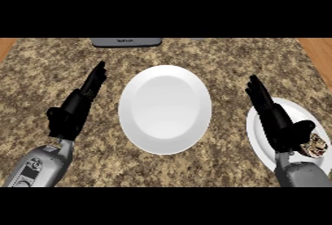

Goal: Pick the cupcake from the plate and place it in the plate

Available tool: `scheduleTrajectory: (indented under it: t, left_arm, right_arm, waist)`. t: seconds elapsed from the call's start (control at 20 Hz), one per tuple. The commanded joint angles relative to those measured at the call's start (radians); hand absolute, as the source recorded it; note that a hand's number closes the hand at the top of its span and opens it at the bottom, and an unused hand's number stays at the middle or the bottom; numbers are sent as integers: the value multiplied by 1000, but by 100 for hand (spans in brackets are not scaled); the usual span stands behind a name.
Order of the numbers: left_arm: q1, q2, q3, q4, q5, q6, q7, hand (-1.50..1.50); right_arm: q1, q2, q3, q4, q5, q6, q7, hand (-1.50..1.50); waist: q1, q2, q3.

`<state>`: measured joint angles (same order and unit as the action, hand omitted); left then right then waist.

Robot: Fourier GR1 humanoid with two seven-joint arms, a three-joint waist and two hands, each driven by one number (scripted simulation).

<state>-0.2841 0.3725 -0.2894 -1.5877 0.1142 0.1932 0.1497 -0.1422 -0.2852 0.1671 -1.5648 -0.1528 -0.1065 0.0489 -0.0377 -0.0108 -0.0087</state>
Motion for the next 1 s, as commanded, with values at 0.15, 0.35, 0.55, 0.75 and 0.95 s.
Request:
scheduleTrajectory:
  t: [0.15,0.35,0.55,0.75,0.95]
  left_arm:
    - [-11,28,120,16,1,-25,-92,0]
    - [3,56,140,-23,39,-44,-65,0]
    - [10,83,207,3,97,-91,-82,0]
    - [13,75,218,12,108,-103,-88,0]
    - [31,73,239,4,79,-111,-95,0]
  right_arm:
    - [-197,-63,-119,116,35,19,-32,150]
    - [-70,-357,-46,225,418,-72,74,150]
    - [-50,-71,-83,266,436,-397,73,-150]
    - [20,87,-133,251,368,-556,-190,-150]
    - [-5,7,-207,186,331,-501,-218,-150]
  waist:
    - [50,14,9]
    - [46,29,-18]
    - [45,15,9]
    - [34,13,11]
    - [35,10,9]
